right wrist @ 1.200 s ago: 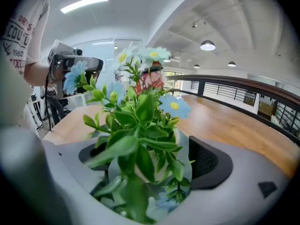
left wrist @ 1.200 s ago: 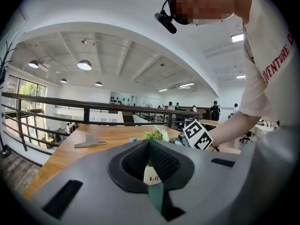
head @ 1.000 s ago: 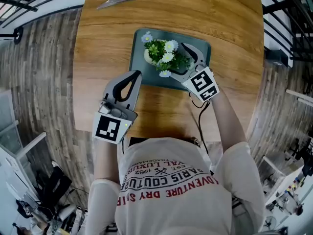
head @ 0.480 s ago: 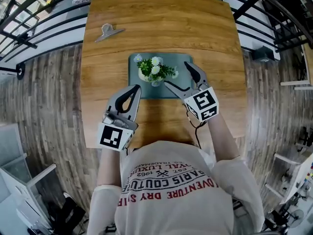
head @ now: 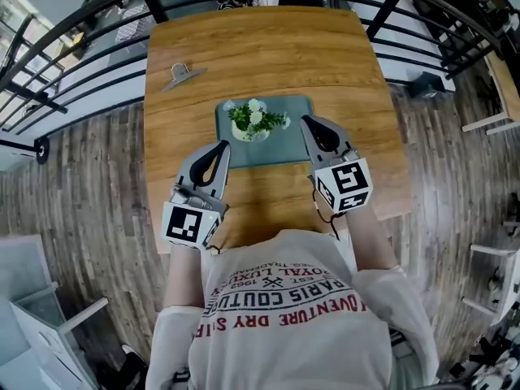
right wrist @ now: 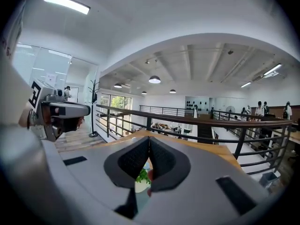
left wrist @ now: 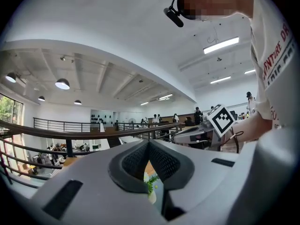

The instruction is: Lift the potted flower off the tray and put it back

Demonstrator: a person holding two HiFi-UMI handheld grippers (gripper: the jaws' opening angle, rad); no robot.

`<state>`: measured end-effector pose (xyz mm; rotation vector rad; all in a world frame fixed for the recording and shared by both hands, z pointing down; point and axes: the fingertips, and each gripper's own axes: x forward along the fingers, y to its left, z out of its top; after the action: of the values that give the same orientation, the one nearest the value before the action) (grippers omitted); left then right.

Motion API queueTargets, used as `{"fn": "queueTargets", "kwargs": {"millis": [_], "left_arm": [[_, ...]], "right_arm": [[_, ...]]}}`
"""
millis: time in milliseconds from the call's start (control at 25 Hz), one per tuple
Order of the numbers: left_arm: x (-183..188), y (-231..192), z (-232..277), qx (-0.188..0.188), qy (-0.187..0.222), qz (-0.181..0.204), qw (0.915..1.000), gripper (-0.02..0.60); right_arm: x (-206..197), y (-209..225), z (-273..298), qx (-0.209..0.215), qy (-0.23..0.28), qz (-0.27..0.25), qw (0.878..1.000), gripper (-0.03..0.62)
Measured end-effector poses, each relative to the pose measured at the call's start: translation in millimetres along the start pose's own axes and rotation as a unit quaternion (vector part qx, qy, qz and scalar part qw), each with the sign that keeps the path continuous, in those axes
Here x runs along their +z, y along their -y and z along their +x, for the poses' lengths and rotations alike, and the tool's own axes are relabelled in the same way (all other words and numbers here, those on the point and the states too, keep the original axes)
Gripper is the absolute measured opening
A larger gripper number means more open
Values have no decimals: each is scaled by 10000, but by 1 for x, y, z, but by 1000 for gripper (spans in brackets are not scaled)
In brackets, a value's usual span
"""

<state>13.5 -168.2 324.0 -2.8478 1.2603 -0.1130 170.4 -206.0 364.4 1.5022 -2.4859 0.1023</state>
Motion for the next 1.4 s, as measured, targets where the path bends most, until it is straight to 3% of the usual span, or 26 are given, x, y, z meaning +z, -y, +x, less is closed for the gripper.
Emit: {"fn": "queueTargets", "kwargs": {"millis": [200, 560, 1400], "left_arm": [[15, -4, -13, 115, -52, 187, 9997, 12], [27, 0, -21, 219, -30, 119, 9997, 12], [34, 25, -16, 118, -47, 248, 9996, 12]], "right_arm": [[23, -9, -25, -58, 418, -5, 9991, 28], [49, -20, -46, -123, 774, -303, 9965, 26], [44, -18, -57, -91, 867, -124, 9961, 26]]}}
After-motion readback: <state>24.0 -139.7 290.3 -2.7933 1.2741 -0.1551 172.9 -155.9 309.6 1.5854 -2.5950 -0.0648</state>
